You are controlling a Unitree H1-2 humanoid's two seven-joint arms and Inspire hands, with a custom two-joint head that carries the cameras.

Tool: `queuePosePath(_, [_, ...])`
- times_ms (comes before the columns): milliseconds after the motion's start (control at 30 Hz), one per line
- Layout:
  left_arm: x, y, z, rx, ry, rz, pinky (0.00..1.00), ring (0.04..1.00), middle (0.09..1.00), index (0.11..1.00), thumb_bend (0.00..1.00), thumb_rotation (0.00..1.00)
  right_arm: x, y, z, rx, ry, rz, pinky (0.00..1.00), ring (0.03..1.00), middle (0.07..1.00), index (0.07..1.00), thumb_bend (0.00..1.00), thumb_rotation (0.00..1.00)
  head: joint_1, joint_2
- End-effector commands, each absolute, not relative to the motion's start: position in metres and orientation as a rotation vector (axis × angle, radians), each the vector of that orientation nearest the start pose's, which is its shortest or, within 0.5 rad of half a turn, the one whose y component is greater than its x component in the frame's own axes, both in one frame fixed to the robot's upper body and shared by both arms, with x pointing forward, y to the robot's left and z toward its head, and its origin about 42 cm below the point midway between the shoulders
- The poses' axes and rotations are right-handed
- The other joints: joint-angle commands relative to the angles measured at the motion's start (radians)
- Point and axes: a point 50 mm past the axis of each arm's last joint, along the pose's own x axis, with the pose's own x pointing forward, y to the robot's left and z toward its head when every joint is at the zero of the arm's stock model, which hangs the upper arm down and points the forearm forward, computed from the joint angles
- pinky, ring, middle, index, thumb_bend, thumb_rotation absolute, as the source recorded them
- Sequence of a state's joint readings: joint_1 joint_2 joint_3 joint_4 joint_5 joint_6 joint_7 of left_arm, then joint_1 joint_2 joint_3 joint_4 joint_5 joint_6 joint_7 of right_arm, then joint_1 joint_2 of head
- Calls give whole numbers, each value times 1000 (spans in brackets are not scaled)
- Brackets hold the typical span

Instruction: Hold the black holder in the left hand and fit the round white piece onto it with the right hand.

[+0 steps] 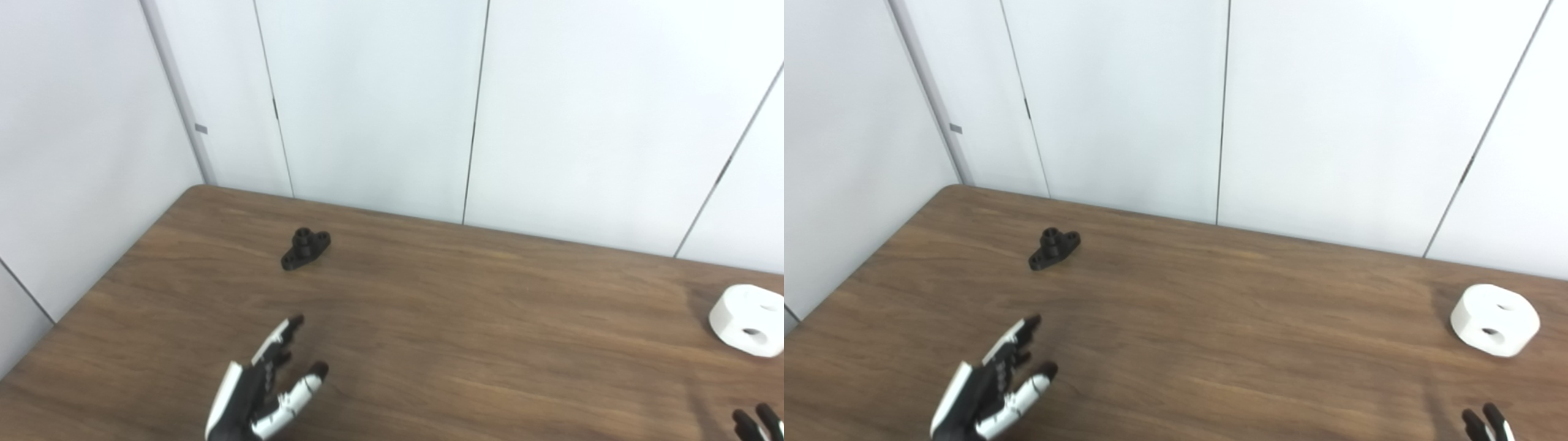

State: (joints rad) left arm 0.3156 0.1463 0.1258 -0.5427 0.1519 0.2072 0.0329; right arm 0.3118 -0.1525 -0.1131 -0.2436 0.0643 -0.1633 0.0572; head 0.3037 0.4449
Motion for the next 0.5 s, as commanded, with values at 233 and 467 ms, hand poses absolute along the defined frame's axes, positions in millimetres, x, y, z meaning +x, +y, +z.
queuePosePath(233, [232, 337, 233, 703, -144, 318, 785, 882, 913, 914, 853, 326, 177, -290, 99, -112, -86, -95, 960, 922, 914, 932, 716, 1000, -4, 0])
queuePosePath(467, [265, 365, 242, 864, -164, 349, 938, 974, 938, 907, 832, 368, 177, -289, 98, -109, -88, -95, 966, 924, 919, 928, 726, 1000, -11, 4])
